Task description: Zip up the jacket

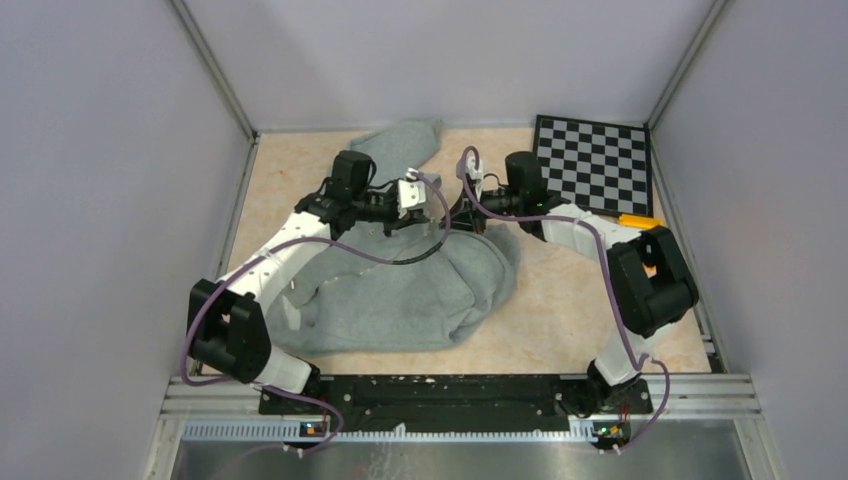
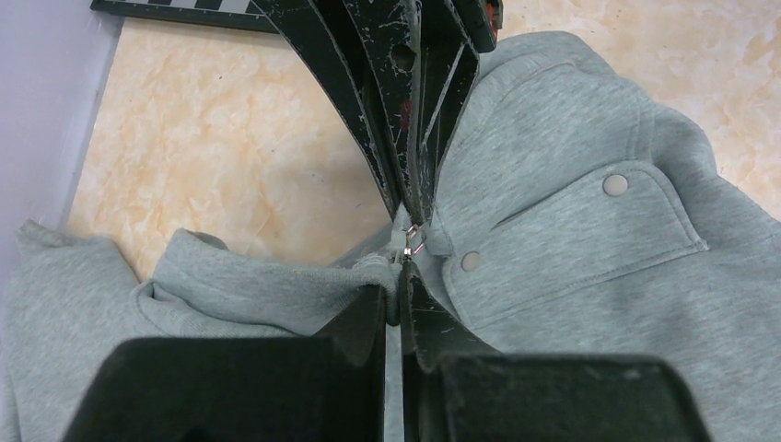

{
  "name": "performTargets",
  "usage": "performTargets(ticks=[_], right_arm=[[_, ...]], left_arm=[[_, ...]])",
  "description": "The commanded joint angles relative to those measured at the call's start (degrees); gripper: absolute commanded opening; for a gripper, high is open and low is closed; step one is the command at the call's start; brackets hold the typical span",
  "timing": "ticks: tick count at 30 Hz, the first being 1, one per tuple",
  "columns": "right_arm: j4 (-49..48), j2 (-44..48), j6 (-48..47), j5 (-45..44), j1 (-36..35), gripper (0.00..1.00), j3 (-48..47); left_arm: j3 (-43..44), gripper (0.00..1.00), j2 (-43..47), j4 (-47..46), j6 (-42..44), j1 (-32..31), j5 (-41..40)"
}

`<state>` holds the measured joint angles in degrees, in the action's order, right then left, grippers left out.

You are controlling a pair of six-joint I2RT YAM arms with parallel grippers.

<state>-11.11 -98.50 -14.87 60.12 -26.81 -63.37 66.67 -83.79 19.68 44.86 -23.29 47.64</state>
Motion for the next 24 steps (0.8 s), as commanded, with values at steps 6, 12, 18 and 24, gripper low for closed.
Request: performTargets(ticks=[6, 12, 18, 24], right_arm=[[-0.56, 3.88, -3.59, 2.75, 0.18, 0.00, 0.01], [3.13, 2.88, -5.98, 3.87, 0.17, 0.00, -0.88], [3.93, 2.60, -6.40, 4.14, 0.18, 0.00, -1.19], [-0.31, 3.15, -3.36, 3.48, 0.18, 0.00, -0.30]], left_arm=[[0.66, 0.00, 1.61, -0.42, 1.12, -0.62, 0.67], [0.10, 0.00, 2.41, -1.44, 0.84, -0.61, 0.17], [-0.55, 0.00, 3.39, -2.42, -0.01, -0.56, -0.48], [-0.48, 0.00, 2.95, -2.23, -0.07, -0.62, -0.09]])
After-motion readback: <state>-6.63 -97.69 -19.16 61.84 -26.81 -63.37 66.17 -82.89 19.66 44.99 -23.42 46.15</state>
